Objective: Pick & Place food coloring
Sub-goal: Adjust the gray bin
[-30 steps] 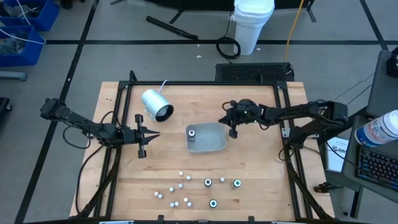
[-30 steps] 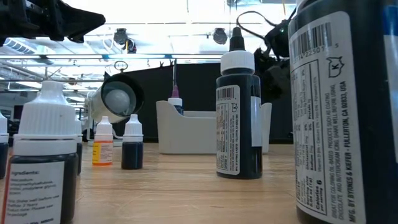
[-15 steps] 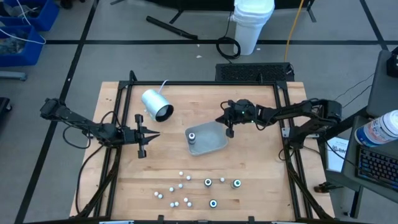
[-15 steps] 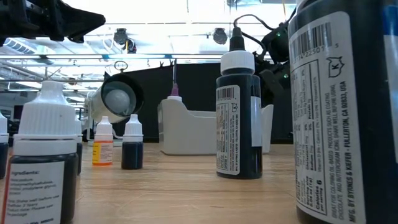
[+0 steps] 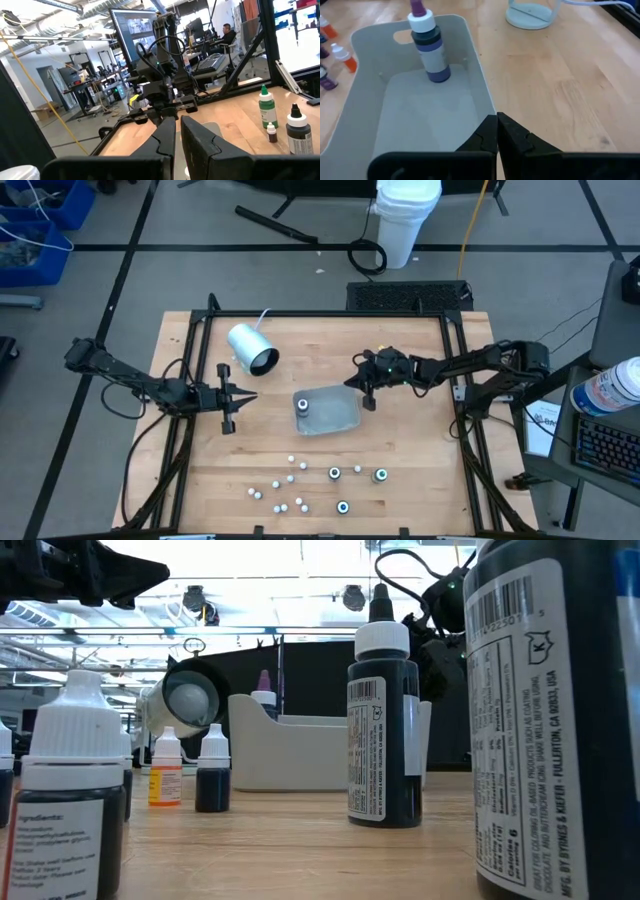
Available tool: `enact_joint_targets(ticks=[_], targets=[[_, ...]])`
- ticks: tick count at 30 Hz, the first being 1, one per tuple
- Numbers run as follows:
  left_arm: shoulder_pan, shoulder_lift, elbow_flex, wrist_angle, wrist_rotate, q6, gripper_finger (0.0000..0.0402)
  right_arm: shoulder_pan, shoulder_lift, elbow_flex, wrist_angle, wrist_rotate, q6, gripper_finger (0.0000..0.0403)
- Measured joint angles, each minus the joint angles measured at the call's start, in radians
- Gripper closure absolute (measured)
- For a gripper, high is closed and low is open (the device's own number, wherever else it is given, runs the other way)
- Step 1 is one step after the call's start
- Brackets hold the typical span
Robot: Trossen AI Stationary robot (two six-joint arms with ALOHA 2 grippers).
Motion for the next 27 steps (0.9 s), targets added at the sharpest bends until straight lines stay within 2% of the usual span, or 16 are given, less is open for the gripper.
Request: enact_joint_targets(ticks=[8, 18, 24, 27], targets=[[0.000, 0.000, 0.000, -0.004, 0.000, -0.004, 0.0364, 0.036, 0.000, -0.001, -0.005, 0.109, 0.026, 0.0403], [0.000, 0.000, 0.000, -0.043, 0.011, -0.077, 0.0364, 0.041, 0.001, -0.002, 0.019, 0.106, 0.001, 0.0401], [0.000, 0.000, 0.000, -0.049, 0.016, -0.094, 0.0364, 0.076, -0.020, -0.003, 0.022, 0.130, -0.040, 0.0365], [0.000, 0.000, 0.000, -0.049, 0.069, -0.093, 0.0364, 0.099, -0.052, -0.006, 0.018, 0.184, -0.062, 0.0334]])
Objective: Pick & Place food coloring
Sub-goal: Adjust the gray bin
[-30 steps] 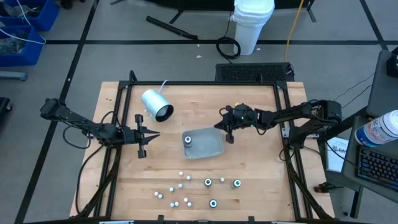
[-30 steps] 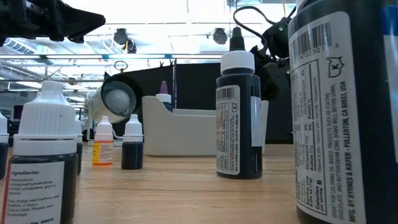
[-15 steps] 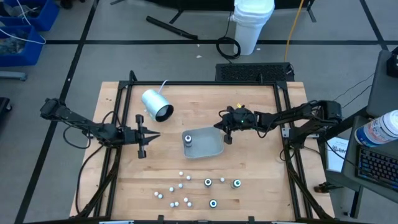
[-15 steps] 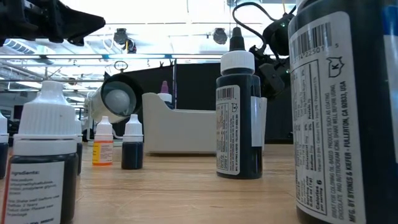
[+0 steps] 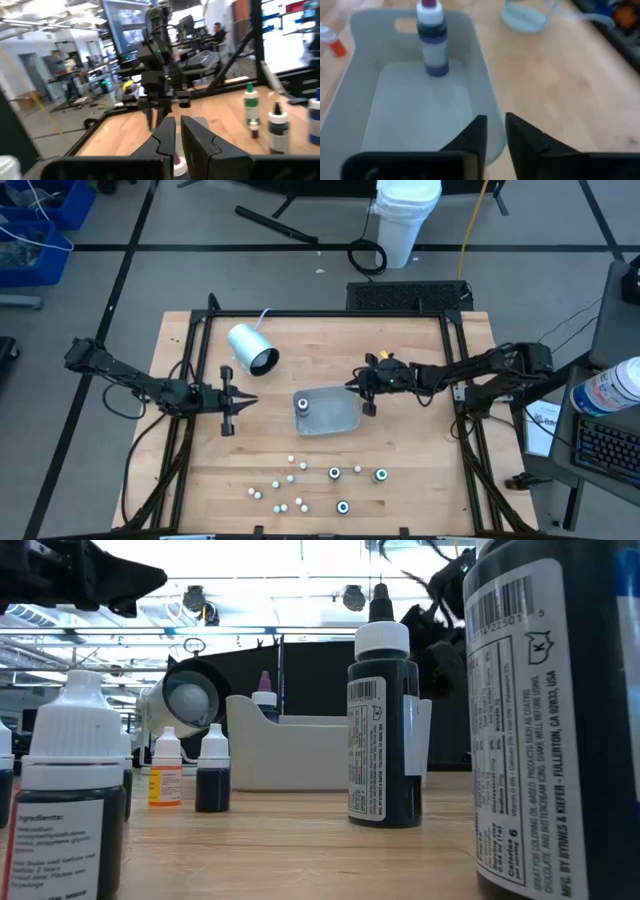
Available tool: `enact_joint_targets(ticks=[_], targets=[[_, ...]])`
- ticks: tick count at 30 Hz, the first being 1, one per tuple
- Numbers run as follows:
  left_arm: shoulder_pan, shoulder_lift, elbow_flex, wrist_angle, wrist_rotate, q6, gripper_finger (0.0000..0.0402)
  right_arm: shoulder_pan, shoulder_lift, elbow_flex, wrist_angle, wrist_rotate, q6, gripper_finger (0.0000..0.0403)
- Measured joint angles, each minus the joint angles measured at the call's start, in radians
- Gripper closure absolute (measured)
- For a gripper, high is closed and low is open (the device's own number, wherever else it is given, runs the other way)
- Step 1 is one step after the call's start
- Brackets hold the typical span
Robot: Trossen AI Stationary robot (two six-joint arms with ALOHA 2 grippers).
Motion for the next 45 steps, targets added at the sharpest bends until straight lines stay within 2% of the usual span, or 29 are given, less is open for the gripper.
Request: enact_joint_targets(ticks=[4, 8, 12, 15, 18, 21, 26, 29, 33, 40, 45], targets=[[-0.001, 0.002, 0.001, -0.001, 0.086, -0.038, 0.0364, 0.019, -0.052, 0.002, 0.013, 0.070, -0.043, 0.0302], [0.000, 0.063, 0.011, 0.002, 0.044, -0.123, 0.0364, 0.028, -0.105, 0.002, -0.001, 0.081, -0.083, 0.0293], [0.000, 0.215, 0.035, 0.002, 0.003, -0.270, 0.0364, 0.029, -0.140, 0.002, -0.054, 0.083, -0.101, 0.0312], [-0.006, 0.383, 0.074, -0.001, -0.003, -0.382, 0.0367, 0.029, -0.152, 0.003, -0.089, 0.084, -0.116, 0.0336], [-0.027, 0.560, 0.154, -0.003, -0.011, -0.408, 0.0389, 0.029, -0.153, 0.003, -0.135, 0.084, -0.119, 0.0365], [-0.061, 0.714, 0.277, -0.036, 0.043, -0.375, 0.0395, 0.028, -0.152, 0.003, -0.171, 0.088, -0.109, 0.0396], [-0.105, 0.901, 0.494, -0.212, 0.095, -0.343, 0.0398, 0.012, -0.153, -0.019, -0.168, 0.157, -0.081, 0.0399], [-0.101, 0.986, 0.573, -0.280, 0.095, -0.352, 0.0399, -0.011, -0.153, -0.032, -0.168, 0.151, -0.077, 0.0401], [-0.083, 1.039, 0.611, -0.309, 0.093, -0.388, 0.0399, -0.040, -0.153, -0.045, -0.169, 0.083, -0.078, 0.0402], [-0.048, 1.048, 0.612, -0.351, 0.050, -0.460, 0.0398, -0.064, -0.146, -0.048, -0.186, -0.027, -0.080, 0.0402], [-0.021, 1.048, 0.612, -0.400, 0.045, -0.472, 0.0398, -0.064, -0.146, -0.059, -0.180, -0.029, -0.080, 0.0402]])
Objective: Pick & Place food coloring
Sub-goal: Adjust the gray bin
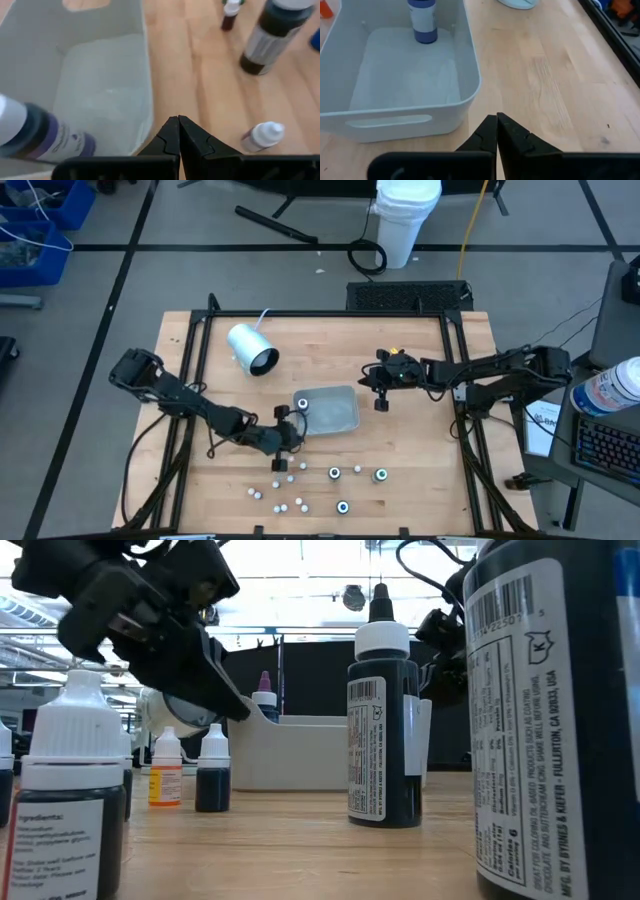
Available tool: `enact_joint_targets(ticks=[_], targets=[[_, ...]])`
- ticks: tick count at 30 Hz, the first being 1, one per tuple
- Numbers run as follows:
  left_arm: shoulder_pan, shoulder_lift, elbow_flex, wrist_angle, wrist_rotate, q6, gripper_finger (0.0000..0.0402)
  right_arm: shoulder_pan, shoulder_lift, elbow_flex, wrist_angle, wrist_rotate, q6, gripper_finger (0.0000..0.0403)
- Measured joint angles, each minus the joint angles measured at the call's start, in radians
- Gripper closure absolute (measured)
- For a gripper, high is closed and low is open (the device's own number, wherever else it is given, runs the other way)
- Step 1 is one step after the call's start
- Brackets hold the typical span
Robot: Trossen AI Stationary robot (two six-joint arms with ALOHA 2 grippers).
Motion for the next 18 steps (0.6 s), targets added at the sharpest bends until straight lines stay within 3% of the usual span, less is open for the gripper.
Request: enact_joint_targets(ticks=[18], targets=[[0.056, 0.000, -0.001, -0.050, 0.003, 0.013, 0.0388, 0.000, 0.000, -0.051, 0.105, 0.002, 0.016, 0.0403]])
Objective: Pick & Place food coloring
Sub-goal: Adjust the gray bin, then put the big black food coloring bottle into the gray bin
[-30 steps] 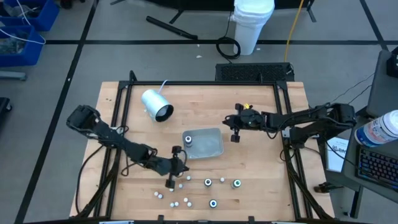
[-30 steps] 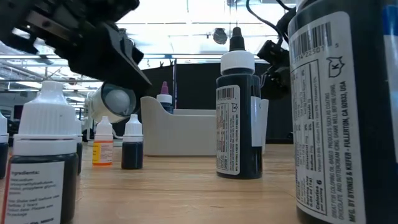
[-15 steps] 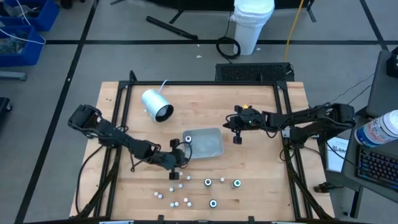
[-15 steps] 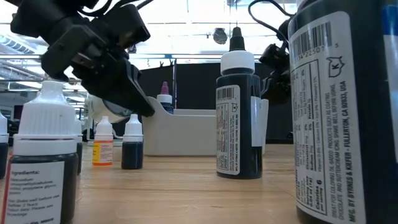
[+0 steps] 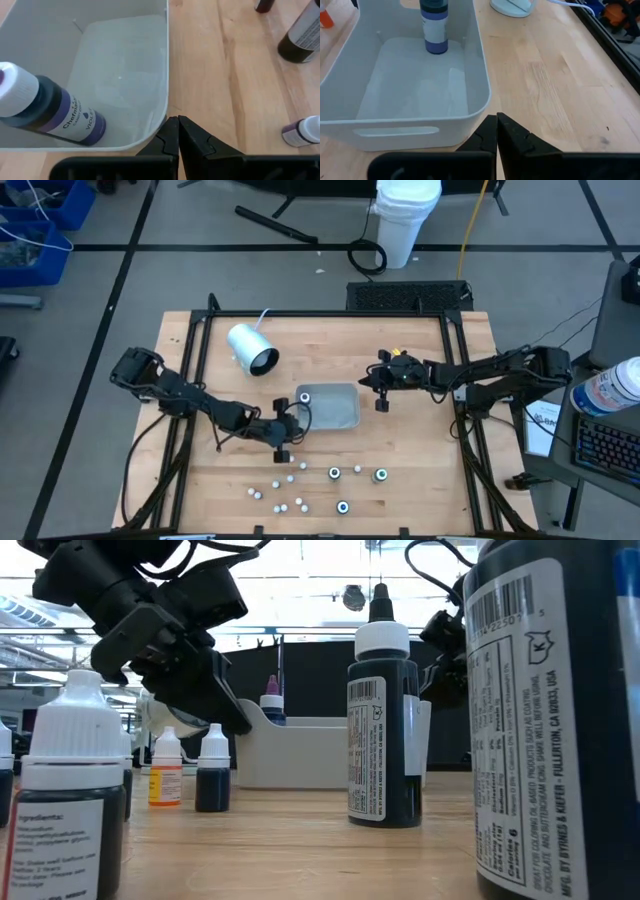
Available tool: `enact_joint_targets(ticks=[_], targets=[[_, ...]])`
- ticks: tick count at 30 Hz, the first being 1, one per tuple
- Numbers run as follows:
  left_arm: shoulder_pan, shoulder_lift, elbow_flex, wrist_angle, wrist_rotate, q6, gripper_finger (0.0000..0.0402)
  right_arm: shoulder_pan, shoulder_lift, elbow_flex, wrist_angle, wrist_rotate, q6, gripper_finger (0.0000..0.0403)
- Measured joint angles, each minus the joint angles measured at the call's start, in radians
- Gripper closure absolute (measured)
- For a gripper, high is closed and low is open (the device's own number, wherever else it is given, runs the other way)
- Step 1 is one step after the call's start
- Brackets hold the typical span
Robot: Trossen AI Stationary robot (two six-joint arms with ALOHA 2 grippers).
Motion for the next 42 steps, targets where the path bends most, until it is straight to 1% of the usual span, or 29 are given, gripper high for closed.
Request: enact_joint_targets(ticks=[7, 11, 15, 19, 21, 26, 29, 31, 33, 35, 37, 39, 42], targets=[[-0.009, 0.000, 0.000, 0.002, 0.024, 0.040, 0.0386, 0.000, 0.000, 0.000, -0.001, 0.003, 0.002, 0.0403], [-0.035, -0.001, 0.000, 0.039, 0.027, 0.076, 0.0385, 0.000, 0.000, 0.000, -0.010, 0.004, 0.002, 0.0403], [-0.073, -0.032, -0.001, 0.055, 0.027, 0.109, 0.0385, 0.000, 0.000, 0.000, -0.008, 0.005, 0.002, 0.0403], [-0.112, -0.095, -0.001, 0.041, 0.027, 0.140, 0.0385, 0.000, 0.000, 0.000, -0.013, 0.005, 0.020, 0.0403], [-0.142, -0.146, -0.001, 0.028, 0.025, 0.216, 0.0385, 0.005, 0.000, 0.000, -0.017, 0.005, 0.042, 0.0403], [-0.256, -0.280, -0.001, 0.033, 0.040, 0.526, 0.0397, 0.016, 0.000, -0.025, 0.010, 0.006, 0.054, 0.0403], [-0.304, -0.355, -0.010, 0.022, -0.008, 0.642, 0.0395, 0.016, 0.000, -0.052, 0.049, 0.006, 0.055, 0.0403], [-0.328, -0.419, -0.045, 0.020, -0.052, 0.686, 0.0396, 0.016, 0.000, -0.069, 0.072, 0.006, 0.054, 0.0403], [-0.344, -0.486, -0.107, 0.071, -0.082, 0.705, 0.0398, 0.016, 0.000, -0.077, 0.083, 0.006, 0.043, 0.0403], [-0.349, -0.558, -0.189, 0.168, -0.108, 0.708, 0.0397, 0.016, 0.000, -0.079, 0.090, 0.006, 0.031, 0.0403], [-0.347, -0.625, -0.282, 0.299, -0.139, 0.712, 0.0396, 0.016, 0.000, -0.079, 0.100, 0.006, 0.027, 0.0403], [-0.341, -0.673, -0.377, 0.443, -0.196, 0.710, 0.0398, 0.016, -0.001, -0.079, 0.118, 0.012, 0.026, 0.0403], [-0.313, -0.718, -0.502, 0.653, -0.280, 0.691, 0.0397, 0.016, -0.016, -0.079, 0.113, 0.059, 0.033, 0.0403]])
